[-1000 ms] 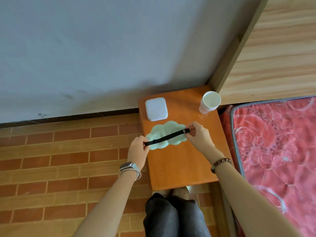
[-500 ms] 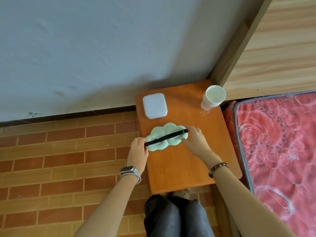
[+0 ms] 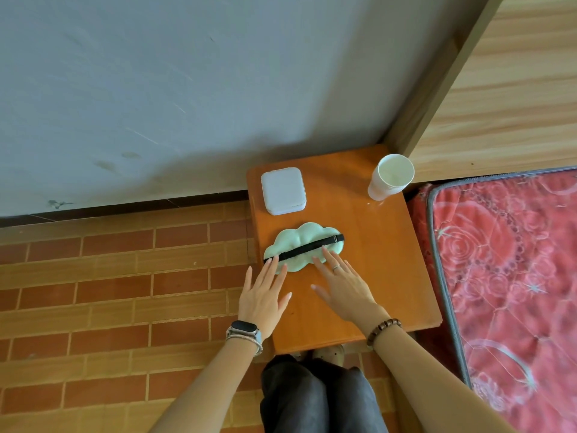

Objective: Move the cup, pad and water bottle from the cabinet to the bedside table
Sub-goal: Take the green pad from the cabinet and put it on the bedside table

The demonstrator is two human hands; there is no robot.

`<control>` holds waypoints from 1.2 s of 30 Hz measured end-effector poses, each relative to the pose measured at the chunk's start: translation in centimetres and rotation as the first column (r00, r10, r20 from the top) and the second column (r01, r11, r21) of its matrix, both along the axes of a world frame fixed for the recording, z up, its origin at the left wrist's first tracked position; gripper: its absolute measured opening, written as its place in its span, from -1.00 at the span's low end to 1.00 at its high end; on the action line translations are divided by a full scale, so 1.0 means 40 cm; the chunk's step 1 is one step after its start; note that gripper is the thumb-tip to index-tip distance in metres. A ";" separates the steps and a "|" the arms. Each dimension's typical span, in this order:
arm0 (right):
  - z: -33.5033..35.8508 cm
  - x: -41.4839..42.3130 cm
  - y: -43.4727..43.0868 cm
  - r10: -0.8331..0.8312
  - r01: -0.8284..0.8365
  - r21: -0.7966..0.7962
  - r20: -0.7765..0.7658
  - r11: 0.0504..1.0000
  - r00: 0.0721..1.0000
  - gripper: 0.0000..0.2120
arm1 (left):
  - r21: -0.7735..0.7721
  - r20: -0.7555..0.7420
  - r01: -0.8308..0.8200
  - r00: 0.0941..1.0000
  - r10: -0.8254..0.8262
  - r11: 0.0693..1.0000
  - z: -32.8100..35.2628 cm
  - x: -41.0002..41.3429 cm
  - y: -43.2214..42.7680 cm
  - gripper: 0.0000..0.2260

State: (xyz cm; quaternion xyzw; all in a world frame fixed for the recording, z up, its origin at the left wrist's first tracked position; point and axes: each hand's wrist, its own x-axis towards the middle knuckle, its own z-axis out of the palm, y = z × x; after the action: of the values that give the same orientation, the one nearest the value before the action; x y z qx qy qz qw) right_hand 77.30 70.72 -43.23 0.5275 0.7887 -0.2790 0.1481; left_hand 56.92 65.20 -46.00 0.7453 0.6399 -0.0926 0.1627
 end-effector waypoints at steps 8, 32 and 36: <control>-0.017 -0.011 0.021 -0.014 0.014 0.032 -0.009 0.999 1.000 -0.38 | 0.032 0.003 -0.058 0.998 0.058 0.998 -0.015 -0.017 0.050 -0.40; 0.565 0.043 -0.068 -0.400 0.449 0.389 -0.204 0.805 0.894 -0.85 | 0.221 0.036 0.059 0.997 -0.069 0.973 0.592 0.018 0.015 -0.88; 0.664 0.070 -0.104 -0.466 0.496 0.389 -0.175 0.776 0.867 -0.80 | 0.193 -0.015 0.215 0.976 -0.217 0.957 0.719 0.055 0.056 -0.80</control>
State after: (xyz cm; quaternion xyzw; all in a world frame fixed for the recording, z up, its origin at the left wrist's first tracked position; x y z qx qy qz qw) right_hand 80.12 66.58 -16.65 0.7205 0.6735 -0.1483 -0.0726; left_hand 59.13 67.43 -17.24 0.8233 0.5602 -0.0447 0.0802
